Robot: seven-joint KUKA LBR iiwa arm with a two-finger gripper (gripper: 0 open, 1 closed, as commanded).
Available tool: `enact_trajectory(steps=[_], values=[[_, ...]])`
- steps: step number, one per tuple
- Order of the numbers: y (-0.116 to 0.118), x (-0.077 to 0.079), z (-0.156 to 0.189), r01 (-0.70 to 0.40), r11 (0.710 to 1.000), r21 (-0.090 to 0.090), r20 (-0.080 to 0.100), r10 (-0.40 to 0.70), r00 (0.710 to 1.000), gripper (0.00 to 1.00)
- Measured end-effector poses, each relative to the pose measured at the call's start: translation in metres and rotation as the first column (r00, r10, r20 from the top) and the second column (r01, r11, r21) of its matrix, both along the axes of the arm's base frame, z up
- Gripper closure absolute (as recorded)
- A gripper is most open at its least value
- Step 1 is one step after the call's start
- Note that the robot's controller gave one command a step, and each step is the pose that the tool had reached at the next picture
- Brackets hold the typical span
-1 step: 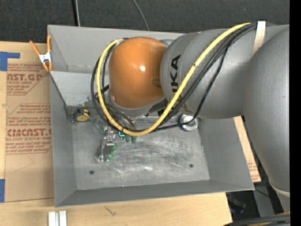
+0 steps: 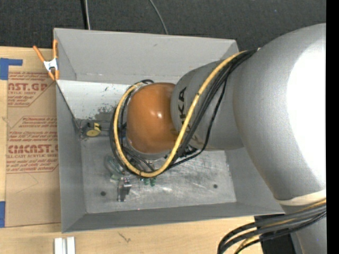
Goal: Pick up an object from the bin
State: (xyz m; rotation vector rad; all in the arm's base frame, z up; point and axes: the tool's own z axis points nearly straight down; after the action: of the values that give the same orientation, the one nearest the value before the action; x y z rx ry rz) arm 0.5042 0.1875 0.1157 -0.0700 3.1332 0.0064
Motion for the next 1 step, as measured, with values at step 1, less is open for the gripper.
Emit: enact_trajectory(steps=[1], values=[[-0.0138,0.0192,-0.0109,-0.033,0.999,0.011,0.020,0.033,0.999,0.00]])
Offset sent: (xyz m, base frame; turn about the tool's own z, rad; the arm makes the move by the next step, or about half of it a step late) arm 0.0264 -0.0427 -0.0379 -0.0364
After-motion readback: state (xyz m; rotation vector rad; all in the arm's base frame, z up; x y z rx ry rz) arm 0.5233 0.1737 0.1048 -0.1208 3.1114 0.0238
